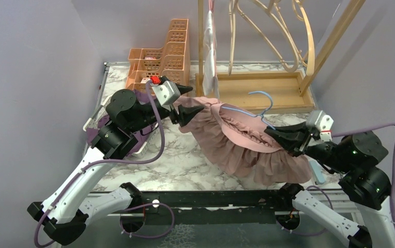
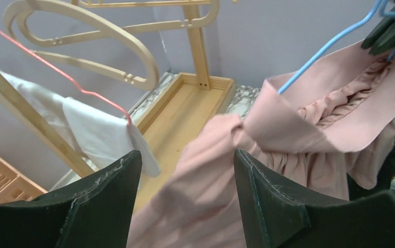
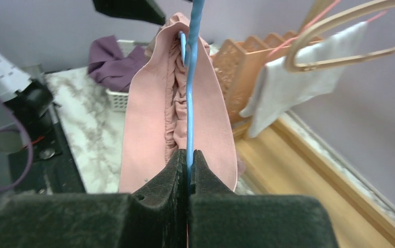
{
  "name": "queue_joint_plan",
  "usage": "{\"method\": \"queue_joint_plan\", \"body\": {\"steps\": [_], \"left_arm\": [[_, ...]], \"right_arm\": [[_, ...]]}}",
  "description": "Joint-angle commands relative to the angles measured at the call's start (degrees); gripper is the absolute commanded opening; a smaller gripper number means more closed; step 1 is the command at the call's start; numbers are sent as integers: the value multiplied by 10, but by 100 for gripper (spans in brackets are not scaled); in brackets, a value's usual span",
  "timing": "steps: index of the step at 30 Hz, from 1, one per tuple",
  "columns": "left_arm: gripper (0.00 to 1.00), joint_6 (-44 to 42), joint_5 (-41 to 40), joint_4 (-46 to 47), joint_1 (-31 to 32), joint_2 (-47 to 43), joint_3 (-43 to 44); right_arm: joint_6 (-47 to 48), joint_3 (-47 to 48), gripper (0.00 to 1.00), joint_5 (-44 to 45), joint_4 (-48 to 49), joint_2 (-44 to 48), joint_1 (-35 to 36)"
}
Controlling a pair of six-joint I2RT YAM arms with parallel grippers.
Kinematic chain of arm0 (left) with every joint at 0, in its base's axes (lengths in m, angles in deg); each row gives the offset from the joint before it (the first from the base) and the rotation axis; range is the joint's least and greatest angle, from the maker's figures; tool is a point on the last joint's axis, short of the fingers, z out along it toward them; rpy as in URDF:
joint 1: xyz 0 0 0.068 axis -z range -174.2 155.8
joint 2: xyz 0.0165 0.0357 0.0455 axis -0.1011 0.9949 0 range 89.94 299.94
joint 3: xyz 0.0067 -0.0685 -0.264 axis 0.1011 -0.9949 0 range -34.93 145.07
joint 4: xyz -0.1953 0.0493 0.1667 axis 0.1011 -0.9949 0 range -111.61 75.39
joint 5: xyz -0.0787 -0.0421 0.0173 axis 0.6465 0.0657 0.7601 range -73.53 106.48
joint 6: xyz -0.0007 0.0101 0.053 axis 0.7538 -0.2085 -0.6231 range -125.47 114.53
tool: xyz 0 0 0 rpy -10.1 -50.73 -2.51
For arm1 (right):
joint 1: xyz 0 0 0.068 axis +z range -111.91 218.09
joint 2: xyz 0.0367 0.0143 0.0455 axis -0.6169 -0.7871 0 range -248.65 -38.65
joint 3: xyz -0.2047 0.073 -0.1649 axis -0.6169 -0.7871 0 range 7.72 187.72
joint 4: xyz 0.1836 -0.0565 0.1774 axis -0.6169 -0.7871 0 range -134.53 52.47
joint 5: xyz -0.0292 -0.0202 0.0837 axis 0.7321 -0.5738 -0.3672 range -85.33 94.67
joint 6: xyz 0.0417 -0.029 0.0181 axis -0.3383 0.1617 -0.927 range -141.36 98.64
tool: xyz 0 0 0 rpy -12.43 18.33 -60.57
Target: Place the skirt on the hanger
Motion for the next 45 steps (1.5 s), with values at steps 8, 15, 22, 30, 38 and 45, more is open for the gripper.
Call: {"method": "queue_joint_plan", "body": {"steps": [8,15,22,30,38,45], "left_arm": [[68,43,-95,68,-1,1,-9],[68,53,-115,66,-1,-8,-21],[68,61,-124,61,-1,-12,-26],[68,62,-131,48,-1,-17,-27],[68,50,-132,39,-1,-21,-30],[68,42,-135,34,-1,-31,-37]], "right_arm": [[-54,74,1,262,15,-40,1],[-63,78,1,362,27,-40,1],[-61,79,1,483,41,-46,1],[-22,53,1,505,89,-26,1],[-14,86,1,328,48,-62,1],[-64,108,1,321,95,-127,1]]}}
